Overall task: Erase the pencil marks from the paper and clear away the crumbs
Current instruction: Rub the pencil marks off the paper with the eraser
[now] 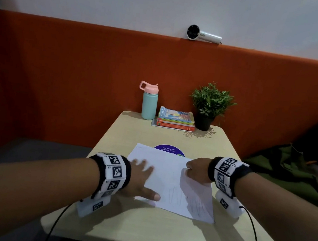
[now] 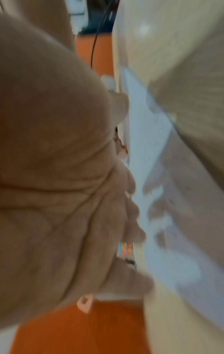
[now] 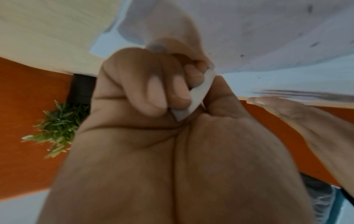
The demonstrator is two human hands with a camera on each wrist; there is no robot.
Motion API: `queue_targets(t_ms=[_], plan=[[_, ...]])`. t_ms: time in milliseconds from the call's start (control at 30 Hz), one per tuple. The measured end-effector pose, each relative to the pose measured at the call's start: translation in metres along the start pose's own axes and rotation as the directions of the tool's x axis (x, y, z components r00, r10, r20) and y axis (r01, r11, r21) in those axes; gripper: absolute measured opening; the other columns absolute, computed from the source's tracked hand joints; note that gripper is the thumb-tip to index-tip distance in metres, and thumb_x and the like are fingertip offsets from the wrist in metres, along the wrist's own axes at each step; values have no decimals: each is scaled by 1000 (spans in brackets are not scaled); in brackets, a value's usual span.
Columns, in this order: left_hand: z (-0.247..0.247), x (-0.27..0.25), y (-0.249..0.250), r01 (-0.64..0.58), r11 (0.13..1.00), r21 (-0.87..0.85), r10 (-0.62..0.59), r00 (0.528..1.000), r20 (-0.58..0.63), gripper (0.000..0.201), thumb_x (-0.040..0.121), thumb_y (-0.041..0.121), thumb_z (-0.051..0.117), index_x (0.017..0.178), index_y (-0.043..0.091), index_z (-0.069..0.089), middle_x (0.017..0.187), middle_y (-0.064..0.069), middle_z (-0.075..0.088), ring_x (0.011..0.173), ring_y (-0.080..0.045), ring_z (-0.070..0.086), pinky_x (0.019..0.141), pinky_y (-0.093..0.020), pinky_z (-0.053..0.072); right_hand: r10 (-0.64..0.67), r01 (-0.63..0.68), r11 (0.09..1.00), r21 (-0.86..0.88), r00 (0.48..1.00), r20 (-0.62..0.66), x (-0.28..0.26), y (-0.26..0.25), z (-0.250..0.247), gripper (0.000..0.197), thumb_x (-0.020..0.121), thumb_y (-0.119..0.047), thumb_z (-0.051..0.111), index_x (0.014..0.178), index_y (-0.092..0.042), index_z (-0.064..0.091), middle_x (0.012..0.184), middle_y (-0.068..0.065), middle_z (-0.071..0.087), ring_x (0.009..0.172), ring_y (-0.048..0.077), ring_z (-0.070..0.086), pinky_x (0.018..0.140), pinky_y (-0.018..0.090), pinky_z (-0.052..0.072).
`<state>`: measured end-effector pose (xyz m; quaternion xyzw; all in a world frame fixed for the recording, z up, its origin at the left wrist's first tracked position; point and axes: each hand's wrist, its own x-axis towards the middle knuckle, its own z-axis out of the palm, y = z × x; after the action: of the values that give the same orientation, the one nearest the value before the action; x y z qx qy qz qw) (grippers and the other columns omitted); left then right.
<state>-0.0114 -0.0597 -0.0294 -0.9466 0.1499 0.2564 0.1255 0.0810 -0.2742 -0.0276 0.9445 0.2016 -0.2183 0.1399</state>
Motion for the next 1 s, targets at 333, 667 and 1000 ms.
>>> queue_targets(t_ms=[333, 667, 1000], plan=[[-7, 26, 23, -76, 994, 72, 80, 995, -52, 105, 86, 89, 25, 162, 24, -9, 169, -7, -14, 156, -33, 1, 121, -59, 10, -25, 24, 998, 56, 1000, 3, 0, 5, -1, 29, 102, -30, 30, 104, -11, 52, 93, 7, 55, 87, 26, 51, 75, 29, 36], [-9, 30, 30, -190, 981, 45, 191, 982, -15, 93, 93, 80, 27, 162, 29, -9, 169, -5, -16, 156, -31, -6, 123, -60, 6, -54, 55, 993, 101, 998, -19, 3, 9, 3, 30, 103, -33, 29, 101, -11, 49, 93, 7, 55, 91, 26, 50, 80, 31, 38], [-8, 37, 1, -69, 997, 45, 71, 996, -47, 107, 83, 89, 36, 159, 35, -16, 168, -1, -21, 156, -31, -8, 121, -62, 7, -95, 103, 987, 125, 993, -64, 5, 18, 5, 34, 101, -41, 32, 97, -16, 54, 104, 7, 60, 95, 23, 54, 85, 35, 43]])
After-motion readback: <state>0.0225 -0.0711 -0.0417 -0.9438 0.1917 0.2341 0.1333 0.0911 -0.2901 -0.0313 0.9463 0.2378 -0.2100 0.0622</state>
